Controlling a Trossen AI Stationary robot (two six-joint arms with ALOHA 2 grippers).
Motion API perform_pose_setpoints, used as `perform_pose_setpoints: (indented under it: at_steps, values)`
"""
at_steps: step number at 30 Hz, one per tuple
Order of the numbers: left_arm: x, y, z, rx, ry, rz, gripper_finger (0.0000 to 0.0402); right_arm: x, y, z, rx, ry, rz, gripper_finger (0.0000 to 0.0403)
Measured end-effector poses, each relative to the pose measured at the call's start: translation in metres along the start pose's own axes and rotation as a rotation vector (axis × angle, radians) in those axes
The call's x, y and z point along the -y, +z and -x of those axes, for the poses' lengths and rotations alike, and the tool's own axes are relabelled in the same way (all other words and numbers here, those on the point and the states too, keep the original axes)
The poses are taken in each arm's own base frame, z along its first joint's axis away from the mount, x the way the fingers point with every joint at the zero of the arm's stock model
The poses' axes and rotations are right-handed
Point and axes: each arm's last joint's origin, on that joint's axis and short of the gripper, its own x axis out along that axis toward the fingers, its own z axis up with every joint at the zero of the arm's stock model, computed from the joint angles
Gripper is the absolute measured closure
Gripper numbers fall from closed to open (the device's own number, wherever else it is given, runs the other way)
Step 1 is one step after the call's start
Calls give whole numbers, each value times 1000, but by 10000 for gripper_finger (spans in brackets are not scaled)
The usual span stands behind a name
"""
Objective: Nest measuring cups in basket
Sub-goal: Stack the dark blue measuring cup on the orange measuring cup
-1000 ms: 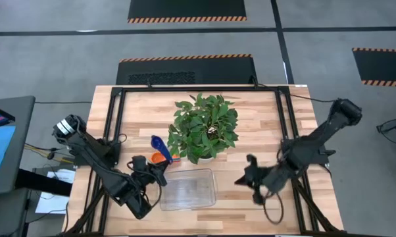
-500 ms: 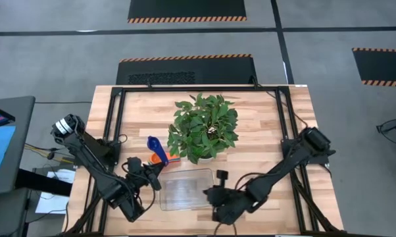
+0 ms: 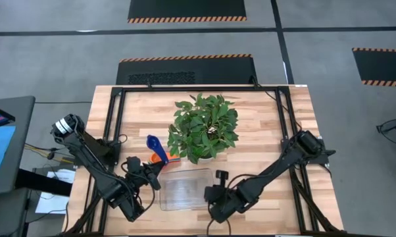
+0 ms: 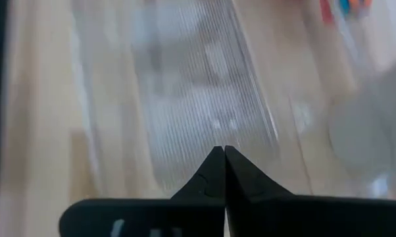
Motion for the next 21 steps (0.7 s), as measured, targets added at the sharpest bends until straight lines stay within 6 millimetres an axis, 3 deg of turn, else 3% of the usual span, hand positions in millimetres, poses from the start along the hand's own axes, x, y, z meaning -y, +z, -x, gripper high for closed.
perform_pose_setpoints:
  at_steps: [7,21]
  values:
    - [0,0,0,5,-3,-3,401,2,-23,10,-183,-55,-31,398]
    - [0,2,-5,24,5,-3,401,-19,-55,97,-143,21,-274,393]
